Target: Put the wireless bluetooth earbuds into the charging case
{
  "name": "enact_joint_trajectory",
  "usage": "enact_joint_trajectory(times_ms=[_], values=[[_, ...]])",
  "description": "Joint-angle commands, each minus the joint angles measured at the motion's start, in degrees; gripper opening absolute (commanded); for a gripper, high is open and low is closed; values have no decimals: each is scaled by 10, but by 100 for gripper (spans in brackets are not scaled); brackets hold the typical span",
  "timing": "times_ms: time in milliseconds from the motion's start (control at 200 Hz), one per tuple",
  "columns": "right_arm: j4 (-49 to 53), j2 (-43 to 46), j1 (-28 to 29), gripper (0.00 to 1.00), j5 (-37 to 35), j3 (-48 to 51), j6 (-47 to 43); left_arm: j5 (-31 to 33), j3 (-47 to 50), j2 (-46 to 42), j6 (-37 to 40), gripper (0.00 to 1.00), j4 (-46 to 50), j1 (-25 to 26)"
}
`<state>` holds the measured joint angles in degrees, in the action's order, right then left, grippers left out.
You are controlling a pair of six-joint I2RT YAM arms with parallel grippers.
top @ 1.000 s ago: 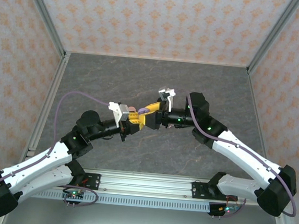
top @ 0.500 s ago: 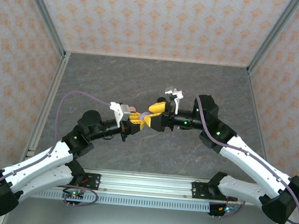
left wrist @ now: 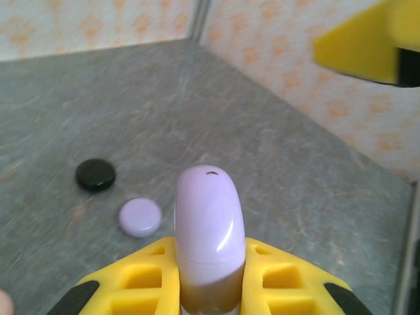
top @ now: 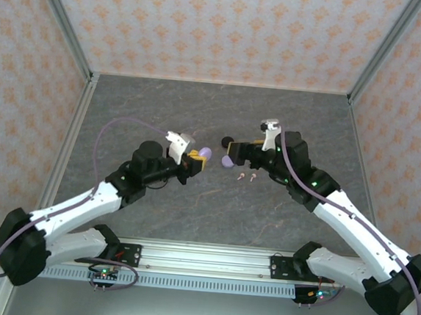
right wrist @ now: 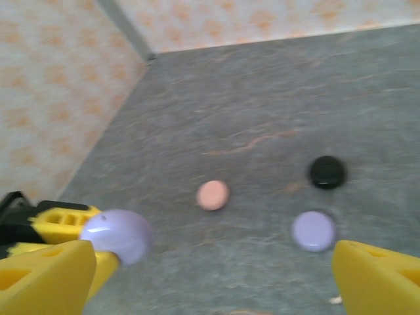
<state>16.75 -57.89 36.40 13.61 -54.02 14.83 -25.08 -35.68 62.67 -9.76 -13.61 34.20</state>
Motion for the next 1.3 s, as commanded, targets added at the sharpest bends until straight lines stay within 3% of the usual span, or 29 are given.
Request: enact_joint_trajectory(times_ms=[0, 525, 706, 851, 1151, 1211, 1291], values=[[11, 22, -27, 100, -48, 43, 48, -3, -52, 56, -34, 0, 18, -18], [-16, 37, -74, 99, -28, 100, 91, -26, -311, 421, -79, 0, 118, -83], [-30, 33, -76, 99, -25, 113, 85, -24, -365, 489, -81, 0, 135, -88], [-35, 30, -77, 99, -24, 117, 76, -15, -392, 525, -91, 6, 139, -89], [-36, 33, -78, 99, -29, 122, 56, 0, -407, 557, -91, 13, 153, -90], [-38, 36, -78, 99, -32, 126, 59, 4, -407, 556, -89, 18, 157, -91], [-43, 42, -77, 99, -36, 131, 70, 11, -407, 553, -82, 31, 163, -91]])
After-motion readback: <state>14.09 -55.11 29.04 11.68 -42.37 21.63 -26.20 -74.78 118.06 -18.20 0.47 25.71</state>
